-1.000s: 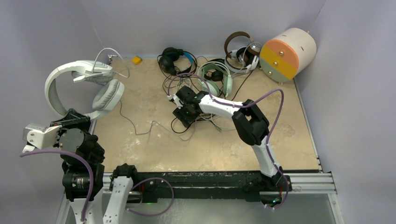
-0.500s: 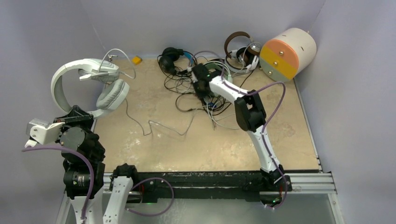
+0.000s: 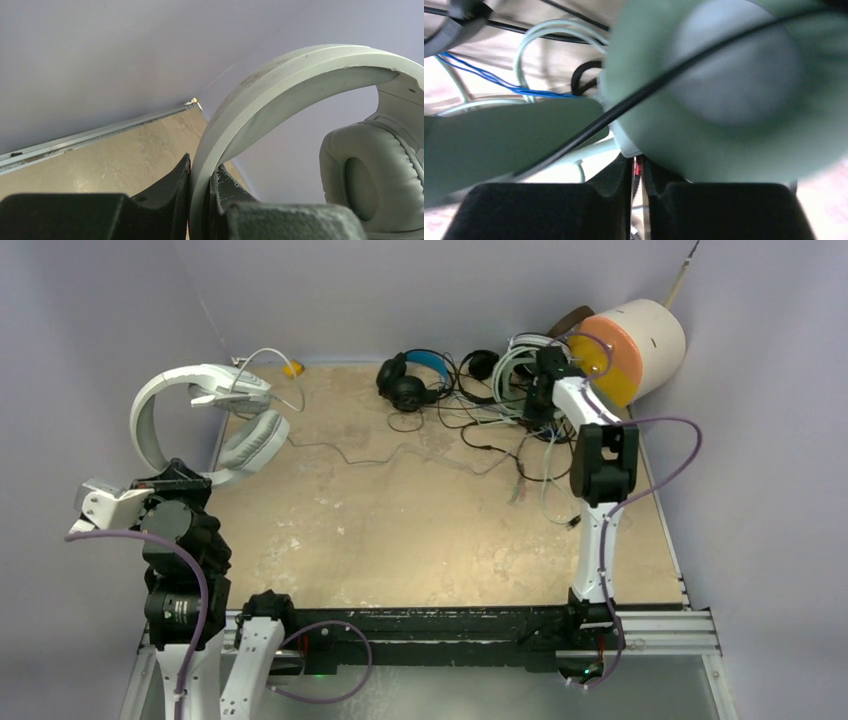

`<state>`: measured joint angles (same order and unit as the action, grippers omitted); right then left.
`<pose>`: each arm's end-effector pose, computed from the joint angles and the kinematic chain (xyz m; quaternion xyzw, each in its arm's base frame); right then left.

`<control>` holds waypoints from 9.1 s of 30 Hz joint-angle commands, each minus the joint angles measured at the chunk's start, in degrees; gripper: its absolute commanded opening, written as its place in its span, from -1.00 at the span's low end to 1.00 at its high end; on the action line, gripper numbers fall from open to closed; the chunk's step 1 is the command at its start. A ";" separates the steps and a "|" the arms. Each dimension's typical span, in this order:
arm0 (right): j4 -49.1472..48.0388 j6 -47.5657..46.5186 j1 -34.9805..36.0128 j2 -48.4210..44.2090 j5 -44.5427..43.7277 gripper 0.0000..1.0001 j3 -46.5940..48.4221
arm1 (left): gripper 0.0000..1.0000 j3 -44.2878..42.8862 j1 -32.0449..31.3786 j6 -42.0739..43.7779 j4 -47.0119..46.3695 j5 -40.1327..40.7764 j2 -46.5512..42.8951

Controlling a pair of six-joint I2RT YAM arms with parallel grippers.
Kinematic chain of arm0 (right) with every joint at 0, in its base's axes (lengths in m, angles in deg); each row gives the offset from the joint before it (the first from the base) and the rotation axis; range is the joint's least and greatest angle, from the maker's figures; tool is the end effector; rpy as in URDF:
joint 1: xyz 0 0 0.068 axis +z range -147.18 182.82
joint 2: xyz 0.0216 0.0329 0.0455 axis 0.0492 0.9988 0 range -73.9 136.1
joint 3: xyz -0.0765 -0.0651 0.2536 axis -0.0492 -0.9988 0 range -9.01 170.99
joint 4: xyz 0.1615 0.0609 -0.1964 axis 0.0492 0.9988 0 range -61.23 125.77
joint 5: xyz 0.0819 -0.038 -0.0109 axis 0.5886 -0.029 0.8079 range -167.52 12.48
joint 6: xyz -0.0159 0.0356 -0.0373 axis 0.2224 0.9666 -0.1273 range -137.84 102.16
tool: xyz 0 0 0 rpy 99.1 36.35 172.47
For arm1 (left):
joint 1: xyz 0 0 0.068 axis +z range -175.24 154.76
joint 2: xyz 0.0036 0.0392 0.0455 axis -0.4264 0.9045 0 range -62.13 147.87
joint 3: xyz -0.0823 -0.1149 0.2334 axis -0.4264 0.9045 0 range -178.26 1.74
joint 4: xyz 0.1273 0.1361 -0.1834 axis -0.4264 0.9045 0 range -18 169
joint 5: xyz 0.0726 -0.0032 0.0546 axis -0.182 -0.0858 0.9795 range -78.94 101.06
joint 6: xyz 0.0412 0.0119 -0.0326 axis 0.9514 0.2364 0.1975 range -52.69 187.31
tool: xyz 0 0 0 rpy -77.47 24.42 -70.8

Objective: Wrap the headphones
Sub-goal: Move the headphones to the corner of the board, then place the headphones at the center of the board, then untie the headphones cable at the center of the board.

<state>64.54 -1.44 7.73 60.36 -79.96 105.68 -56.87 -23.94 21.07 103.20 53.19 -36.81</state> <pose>0.5157 0.0427 0.1868 0.1019 0.9489 0.0351 0.2965 0.0529 0.0251 0.4147 -0.4978 0.4885 -0.0263 0.7161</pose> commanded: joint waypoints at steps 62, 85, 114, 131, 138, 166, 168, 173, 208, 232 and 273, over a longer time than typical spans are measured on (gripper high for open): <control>-13.69 -5.38 24.64 -64.14 -2.16 -1.00 -48.79 | -1.00 19.06 -0.49 -13.89 -12.17 -36.93 28.51; -6.17 -4.19 24.62 -71.31 12.59 -1.00 -39.56 | 0.21 24.92 -0.51 -14.69 -21.68 -34.33 38.13; -6.56 7.21 24.56 -62.22 23.26 -1.00 -29.12 | 0.39 32.50 -50.50 32.42 -98.46 -54.68 49.32; -4.20 7.19 24.59 -65.09 24.57 -1.00 -28.89 | 0.44 6.95 -50.19 41.26 -121.60 -57.38 82.76; -3.42 7.24 24.61 -65.98 24.49 -1.00 -29.00 | -0.03 0.52 -49.64 40.79 -123.20 -58.04 88.65; -11.55 21.45 5.50 -65.77 0.60 0.52 -47.35 | -1.00 16.63 -49.50 33.48 -119.78 -48.51 74.05; -12.53 26.23 4.64 -64.17 -0.01 0.42 -48.85 | -1.00 16.91 -49.47 33.66 -119.70 -48.47 73.63; -15.88 35.21 3.62 -57.99 2.11 0.28 -50.61 | -1.00 17.38 -49.51 33.89 -119.16 -48.84 72.76; -32.55 45.47 0.15 -25.09 3.57 0.18 -45.55 | -1.00 17.96 -49.51 37.12 -85.72 -46.62 44.25; -33.04 32.08 -4.03 -30.88 -1.92 0.51 -43.70 | -1.00 -4.14 -49.47 35.65 -31.97 -24.18 11.17; -34.58 38.55 11.25 -29.58 3.69 0.31 -49.34 | -1.00 -16.50 -49.48 39.58 -17.43 -8.90 7.07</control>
<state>31.61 35.72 18.15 29.37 -76.46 55.54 -71.32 -73.62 59.45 85.54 44.38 -29.38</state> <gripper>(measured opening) 0.655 0.013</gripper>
